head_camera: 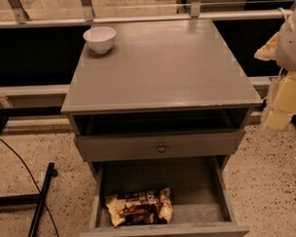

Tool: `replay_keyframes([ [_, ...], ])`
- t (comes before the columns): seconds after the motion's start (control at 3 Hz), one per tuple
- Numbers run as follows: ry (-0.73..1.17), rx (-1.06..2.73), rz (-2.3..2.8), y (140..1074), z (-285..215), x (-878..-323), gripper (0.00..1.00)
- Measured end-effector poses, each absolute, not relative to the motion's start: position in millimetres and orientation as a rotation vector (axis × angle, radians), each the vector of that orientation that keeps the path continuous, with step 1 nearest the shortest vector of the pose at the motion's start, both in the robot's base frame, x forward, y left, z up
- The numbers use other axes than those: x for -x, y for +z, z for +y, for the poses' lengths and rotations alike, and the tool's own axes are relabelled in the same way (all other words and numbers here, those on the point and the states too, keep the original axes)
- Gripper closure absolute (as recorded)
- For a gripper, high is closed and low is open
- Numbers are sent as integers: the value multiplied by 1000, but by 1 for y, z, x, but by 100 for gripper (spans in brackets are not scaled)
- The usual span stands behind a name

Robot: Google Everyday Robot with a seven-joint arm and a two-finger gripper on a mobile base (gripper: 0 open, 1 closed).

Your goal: Pick brown chip bag from middle drawer and place on counter

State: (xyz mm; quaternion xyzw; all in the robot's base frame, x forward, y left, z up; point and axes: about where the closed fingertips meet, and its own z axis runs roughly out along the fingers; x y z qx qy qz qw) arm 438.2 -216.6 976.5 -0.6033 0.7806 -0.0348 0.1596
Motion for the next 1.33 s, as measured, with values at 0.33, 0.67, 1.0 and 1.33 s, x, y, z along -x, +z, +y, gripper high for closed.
replay_keyframes([
  [0.33,-100,1724,2231,977,-216,-438,0],
  [0.67,-92,1782,2188,961,-187,-460,0],
  [1.0,-152,1932,2066,941,-123,-495,0],
  [1.33,-163,1945,2063,934,-115,-495,0],
])
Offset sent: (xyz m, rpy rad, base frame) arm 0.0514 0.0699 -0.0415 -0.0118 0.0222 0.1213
